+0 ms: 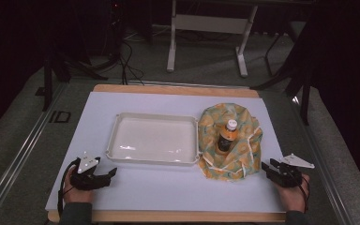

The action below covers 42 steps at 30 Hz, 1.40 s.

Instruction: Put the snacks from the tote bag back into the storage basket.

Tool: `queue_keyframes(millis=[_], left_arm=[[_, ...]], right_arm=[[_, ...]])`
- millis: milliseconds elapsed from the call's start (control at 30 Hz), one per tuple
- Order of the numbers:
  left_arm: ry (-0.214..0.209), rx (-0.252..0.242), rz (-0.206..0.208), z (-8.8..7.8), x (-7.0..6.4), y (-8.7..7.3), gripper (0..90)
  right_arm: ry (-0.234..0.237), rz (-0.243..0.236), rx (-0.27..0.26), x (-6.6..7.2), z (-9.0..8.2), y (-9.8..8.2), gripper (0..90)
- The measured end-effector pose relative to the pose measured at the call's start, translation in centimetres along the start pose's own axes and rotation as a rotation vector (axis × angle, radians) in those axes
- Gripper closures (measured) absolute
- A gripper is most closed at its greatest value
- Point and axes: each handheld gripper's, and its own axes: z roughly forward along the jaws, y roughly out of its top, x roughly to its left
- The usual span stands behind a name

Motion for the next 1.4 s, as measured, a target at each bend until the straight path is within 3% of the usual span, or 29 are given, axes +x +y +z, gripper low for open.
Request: queue_keyframes(millis=[267,500,767,967,1400], left_arm=[[-0.002,-0.009,0.018,-0.1,-0.2,0.0,23.0],[-0.010,-0.013,0.007,-0.1,0.0,-0.1,23.0],[-0.017,-0.010,0.010,-0.1,0.0,-0.1,23.0],[-0.020,-0.011,0.006,-0.1,0.0,-0.1,23.0],[-0.024,-0.013,0.015,-0.1,-0.1,-0.1,23.0]], right_arm=[[0.011,-0.028,0.014,-0.3,-1.1,0.4,57.2],[0.022,-0.051,0.020,-0.5,-1.8,1.2,56.5],[0.036,-0.118,0.035,0.0,-2.2,2.8,56.5],[0.054,-0.139,0.032,0.2,-2.4,3.8,55.5],[0.064,-0.224,0.080,0.2,-2.7,6.0,58.3]])
